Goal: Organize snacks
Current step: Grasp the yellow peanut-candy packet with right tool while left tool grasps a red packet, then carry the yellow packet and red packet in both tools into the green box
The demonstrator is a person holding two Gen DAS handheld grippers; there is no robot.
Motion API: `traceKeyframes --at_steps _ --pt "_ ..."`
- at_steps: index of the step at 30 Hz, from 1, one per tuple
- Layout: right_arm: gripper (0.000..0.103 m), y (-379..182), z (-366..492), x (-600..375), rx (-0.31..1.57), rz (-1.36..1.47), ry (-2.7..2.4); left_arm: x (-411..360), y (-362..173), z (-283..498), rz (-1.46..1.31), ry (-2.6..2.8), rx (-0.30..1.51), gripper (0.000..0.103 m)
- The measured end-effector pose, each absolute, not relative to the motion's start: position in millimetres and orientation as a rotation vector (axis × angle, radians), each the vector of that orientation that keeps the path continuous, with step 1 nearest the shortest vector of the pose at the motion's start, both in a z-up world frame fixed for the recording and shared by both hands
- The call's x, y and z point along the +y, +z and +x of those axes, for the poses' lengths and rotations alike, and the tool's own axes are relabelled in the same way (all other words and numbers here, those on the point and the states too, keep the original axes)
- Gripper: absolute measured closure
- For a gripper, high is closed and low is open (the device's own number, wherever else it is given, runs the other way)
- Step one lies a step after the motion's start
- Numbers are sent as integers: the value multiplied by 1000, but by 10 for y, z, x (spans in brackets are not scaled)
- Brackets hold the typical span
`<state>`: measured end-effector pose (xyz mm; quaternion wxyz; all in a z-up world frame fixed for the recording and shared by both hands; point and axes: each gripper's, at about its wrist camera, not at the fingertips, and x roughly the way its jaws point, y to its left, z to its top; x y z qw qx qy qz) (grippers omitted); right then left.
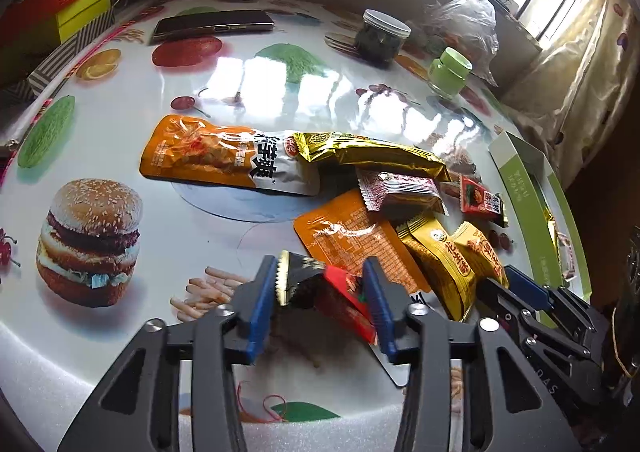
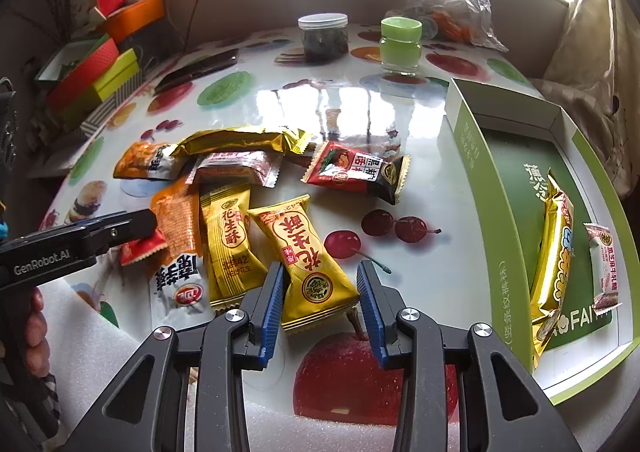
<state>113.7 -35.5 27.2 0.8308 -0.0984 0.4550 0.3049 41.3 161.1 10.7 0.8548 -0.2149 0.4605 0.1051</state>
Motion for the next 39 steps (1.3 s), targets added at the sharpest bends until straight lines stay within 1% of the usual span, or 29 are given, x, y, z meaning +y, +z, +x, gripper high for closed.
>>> traceKeyframes --at_steps 2,3,4,5,7,8,16,28,39 --pt "68 268 1134 -353 965 -208 646 1606 111 413 -444 227 966 66" --pt "68 268 1134 -353 965 -209 646 1608 115 409 -439 229 963 67" --pt "68 268 1134 -356 965 -209 646 1602 123 407 -431 230 959 71" --pt "68 268 1134 -357 965 -208 646 1599 132 401 -426 230 956 77" --pt "68 272 1135 -349 965 -209 646 1592 142 398 -417 229 955 78" --pt "68 272 1135 -349 965 -208 646 1591 139 396 -416 230 956 80" --pt "68 272 1124 -372 965 -200 641 1573 199 349 -413 218 934 84" --pt "68 335 1093 -418 947 -181 640 1502 332 321 -392 201 906 84" --pt "68 507 1089 -543 907 -146 622 1315 481 412 -351 149 884 84"
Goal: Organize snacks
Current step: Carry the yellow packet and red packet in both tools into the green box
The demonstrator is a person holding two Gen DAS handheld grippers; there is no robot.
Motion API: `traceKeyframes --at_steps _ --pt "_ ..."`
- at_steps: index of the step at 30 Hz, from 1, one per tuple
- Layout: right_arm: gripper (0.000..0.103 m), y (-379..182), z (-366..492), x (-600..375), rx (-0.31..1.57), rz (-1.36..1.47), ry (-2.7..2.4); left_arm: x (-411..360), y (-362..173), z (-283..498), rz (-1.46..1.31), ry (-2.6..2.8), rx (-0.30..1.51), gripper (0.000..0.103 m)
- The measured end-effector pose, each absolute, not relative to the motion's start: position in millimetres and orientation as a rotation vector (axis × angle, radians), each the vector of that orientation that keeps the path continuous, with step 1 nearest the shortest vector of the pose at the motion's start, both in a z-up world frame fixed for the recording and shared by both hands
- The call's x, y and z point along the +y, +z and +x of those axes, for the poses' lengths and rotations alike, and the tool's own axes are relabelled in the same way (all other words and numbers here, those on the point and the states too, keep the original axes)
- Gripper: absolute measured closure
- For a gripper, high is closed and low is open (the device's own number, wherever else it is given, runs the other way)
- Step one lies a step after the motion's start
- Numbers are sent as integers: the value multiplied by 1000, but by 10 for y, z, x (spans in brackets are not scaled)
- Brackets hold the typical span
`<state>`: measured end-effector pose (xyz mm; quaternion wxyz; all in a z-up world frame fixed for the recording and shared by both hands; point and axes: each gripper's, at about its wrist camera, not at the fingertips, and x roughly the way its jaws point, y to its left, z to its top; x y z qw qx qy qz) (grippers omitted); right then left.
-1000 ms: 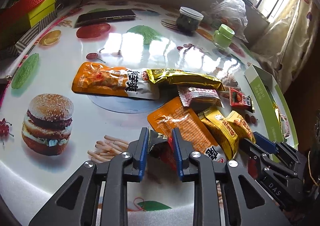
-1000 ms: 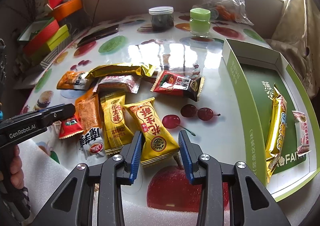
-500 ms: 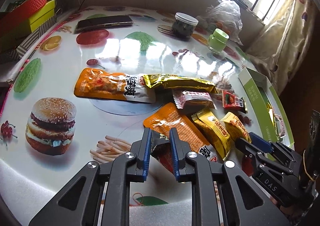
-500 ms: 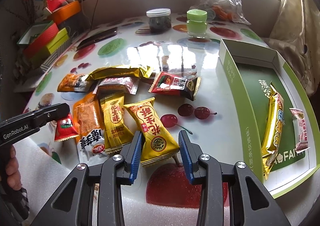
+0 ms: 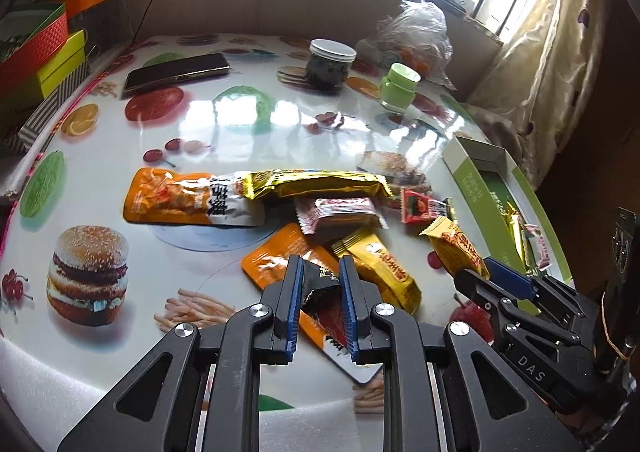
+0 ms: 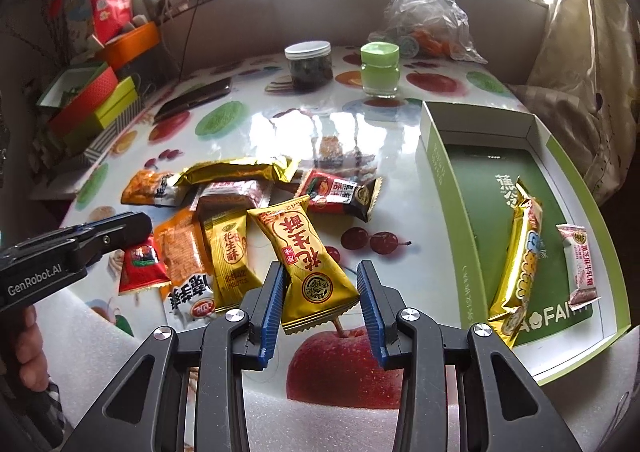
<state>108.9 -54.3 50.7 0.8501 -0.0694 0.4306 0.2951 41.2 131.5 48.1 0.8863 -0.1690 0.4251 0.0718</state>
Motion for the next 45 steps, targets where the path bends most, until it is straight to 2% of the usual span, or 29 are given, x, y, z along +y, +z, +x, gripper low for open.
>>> traceKeyframes --at_steps 31,45 --pt "68 884 1307 -1449 816 -35 435 353 927 1036 -232 -90 829 84" --pt "68 800 1483 -1947 838 3 312 -95 840 1390 -219 -186 861 84"
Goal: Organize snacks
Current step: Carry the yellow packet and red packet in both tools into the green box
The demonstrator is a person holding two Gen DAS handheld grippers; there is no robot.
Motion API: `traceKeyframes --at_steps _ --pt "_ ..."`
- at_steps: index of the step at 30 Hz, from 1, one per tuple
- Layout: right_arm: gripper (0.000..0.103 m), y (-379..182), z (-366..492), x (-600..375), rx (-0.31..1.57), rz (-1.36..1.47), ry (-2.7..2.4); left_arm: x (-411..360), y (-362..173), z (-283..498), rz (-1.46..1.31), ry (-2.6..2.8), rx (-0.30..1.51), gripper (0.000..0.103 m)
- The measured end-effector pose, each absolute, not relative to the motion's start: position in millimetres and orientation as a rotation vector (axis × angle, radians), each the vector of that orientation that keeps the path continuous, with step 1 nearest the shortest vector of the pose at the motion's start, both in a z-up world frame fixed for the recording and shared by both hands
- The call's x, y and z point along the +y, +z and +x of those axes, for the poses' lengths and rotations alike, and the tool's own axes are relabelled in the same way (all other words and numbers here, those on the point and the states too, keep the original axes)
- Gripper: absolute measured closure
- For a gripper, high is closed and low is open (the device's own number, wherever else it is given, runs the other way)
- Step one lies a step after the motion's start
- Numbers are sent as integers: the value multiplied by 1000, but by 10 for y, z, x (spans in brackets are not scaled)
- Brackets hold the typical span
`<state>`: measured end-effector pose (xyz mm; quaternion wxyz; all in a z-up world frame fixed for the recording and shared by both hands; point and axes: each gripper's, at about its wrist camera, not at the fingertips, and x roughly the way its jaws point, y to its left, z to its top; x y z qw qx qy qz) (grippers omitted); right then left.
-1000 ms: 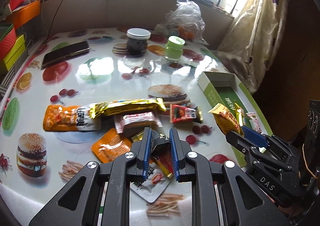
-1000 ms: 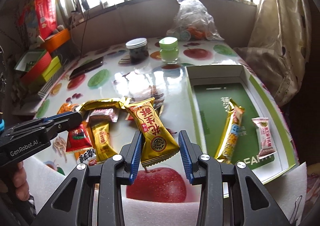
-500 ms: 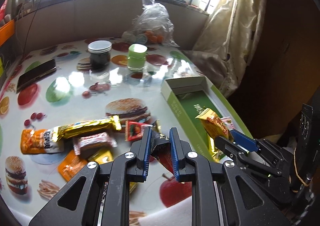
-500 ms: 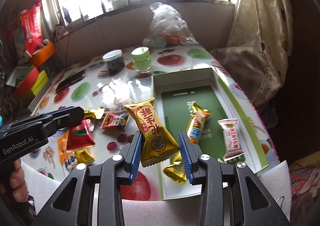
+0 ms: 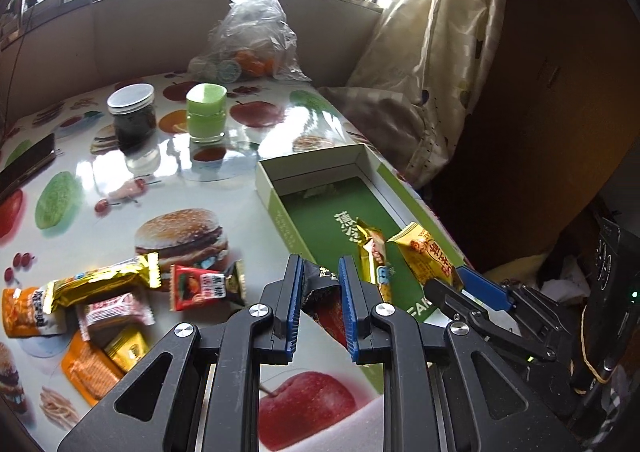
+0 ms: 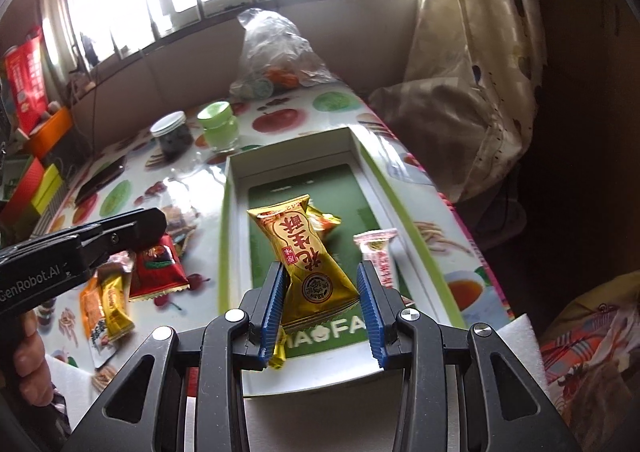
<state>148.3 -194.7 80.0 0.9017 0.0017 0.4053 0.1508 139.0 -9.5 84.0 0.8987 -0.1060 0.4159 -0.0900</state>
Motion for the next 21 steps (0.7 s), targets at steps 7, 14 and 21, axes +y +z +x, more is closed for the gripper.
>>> traceKeyframes --at_steps 7,14,21 --pt "68 686 1531 -2089 864 2 261 -222 758 1550 -210 -208 885 84" --pt "68 585 1531 -2112 887 -27 241 -334 615 1682 -213 -231 923 84" --pt "68 501 1530 -2117 902 -55 220 -431 532 1796 -197 -244 941 84"
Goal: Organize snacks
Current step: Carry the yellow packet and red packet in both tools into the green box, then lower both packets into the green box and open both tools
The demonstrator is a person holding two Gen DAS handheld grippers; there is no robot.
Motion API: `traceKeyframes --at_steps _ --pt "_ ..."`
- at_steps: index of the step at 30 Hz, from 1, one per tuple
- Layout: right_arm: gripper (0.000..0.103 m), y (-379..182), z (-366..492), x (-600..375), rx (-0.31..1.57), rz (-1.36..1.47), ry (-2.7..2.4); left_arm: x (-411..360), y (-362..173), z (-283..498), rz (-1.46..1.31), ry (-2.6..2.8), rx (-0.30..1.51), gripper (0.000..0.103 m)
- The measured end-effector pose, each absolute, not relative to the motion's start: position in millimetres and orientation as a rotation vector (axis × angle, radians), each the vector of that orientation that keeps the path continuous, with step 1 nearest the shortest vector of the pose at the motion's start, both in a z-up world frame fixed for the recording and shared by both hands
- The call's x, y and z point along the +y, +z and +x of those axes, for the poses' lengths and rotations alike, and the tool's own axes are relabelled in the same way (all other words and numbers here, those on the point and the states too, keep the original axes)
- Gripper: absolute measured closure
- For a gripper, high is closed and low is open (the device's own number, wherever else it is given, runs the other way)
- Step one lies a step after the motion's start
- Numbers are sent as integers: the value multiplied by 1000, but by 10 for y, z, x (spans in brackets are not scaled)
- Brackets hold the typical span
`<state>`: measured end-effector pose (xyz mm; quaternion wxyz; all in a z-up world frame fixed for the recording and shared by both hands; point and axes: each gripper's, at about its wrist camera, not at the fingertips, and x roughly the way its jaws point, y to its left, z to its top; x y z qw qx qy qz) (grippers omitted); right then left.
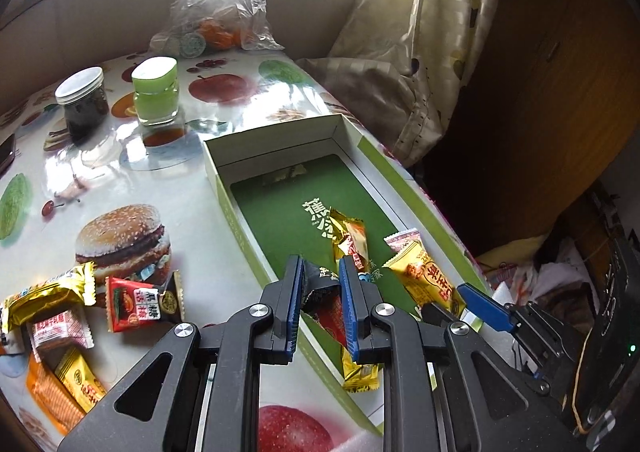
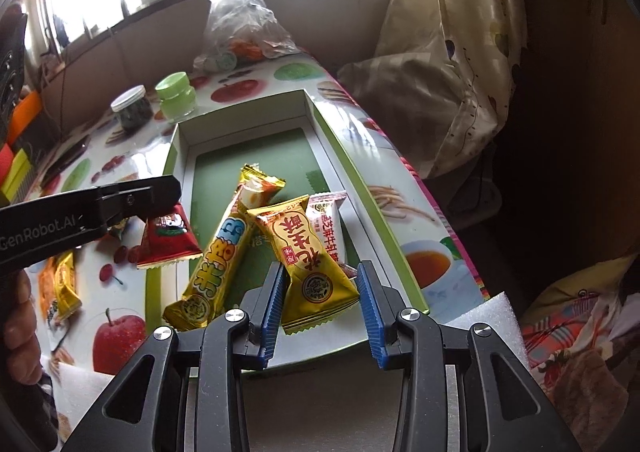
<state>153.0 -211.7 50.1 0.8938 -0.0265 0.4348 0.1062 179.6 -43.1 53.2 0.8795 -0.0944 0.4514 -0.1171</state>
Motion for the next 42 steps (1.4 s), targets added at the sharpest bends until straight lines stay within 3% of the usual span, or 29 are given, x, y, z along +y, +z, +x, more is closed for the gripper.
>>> traceKeyframes --at_steps 21,29,42 --pt "67 481 1534 -2108 900 -62 217 -539 396 1882 -206 -265 1001 82" --pt "63 516 1527 -2097 889 -53 228 -560 412 1871 -204 -276 1001 68" --pt "56 577 1470 -2097 867 -49 220 -546 515 1775 -197 -278 978 56"
